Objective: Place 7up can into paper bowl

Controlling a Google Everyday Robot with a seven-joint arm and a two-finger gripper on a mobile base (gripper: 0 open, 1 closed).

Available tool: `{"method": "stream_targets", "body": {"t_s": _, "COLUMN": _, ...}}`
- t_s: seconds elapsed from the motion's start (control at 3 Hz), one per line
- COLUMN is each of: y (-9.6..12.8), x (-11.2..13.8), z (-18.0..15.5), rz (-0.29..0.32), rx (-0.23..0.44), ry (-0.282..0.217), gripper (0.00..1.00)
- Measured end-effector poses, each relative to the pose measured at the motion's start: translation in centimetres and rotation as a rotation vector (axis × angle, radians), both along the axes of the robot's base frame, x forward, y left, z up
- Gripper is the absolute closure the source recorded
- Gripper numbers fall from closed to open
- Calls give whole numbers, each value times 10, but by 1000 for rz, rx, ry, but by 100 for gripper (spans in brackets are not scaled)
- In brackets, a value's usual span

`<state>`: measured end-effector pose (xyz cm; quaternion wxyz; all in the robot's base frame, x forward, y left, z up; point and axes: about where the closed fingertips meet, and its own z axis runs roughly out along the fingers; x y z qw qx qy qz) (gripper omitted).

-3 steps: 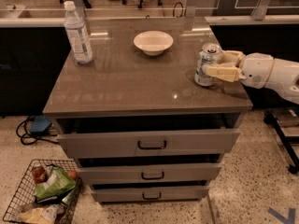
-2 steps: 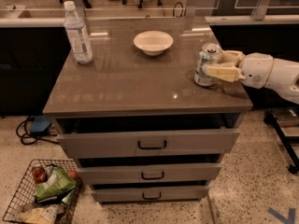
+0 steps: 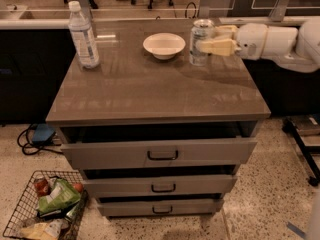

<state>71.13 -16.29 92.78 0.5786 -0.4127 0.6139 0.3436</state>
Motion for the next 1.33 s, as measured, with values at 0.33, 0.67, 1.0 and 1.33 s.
{"method": "stream_targets", "body": {"t_s": 0.33, "y": 48, "x": 44, "z": 11, "rz": 51, "rx": -14, "ry": 56, "gripper": 100}}
{"method": "stream_targets", "body": {"t_s": 0.67, "y": 92, "x": 78, "z": 14, "rz": 86, "rx": -23, "ry": 68, "gripper": 100}}
{"method": "stream_targets", "body": {"t_s": 1.0, "y": 117, "x": 106, "z": 32, "rz": 73, "rx": -5, "ry": 10, "gripper": 100}}
{"method": "stream_targets", "body": {"t_s": 1.33, "y": 123, "x": 123, "z": 35, "rz": 43, "rx": -13, "ry": -46, "gripper": 100}}
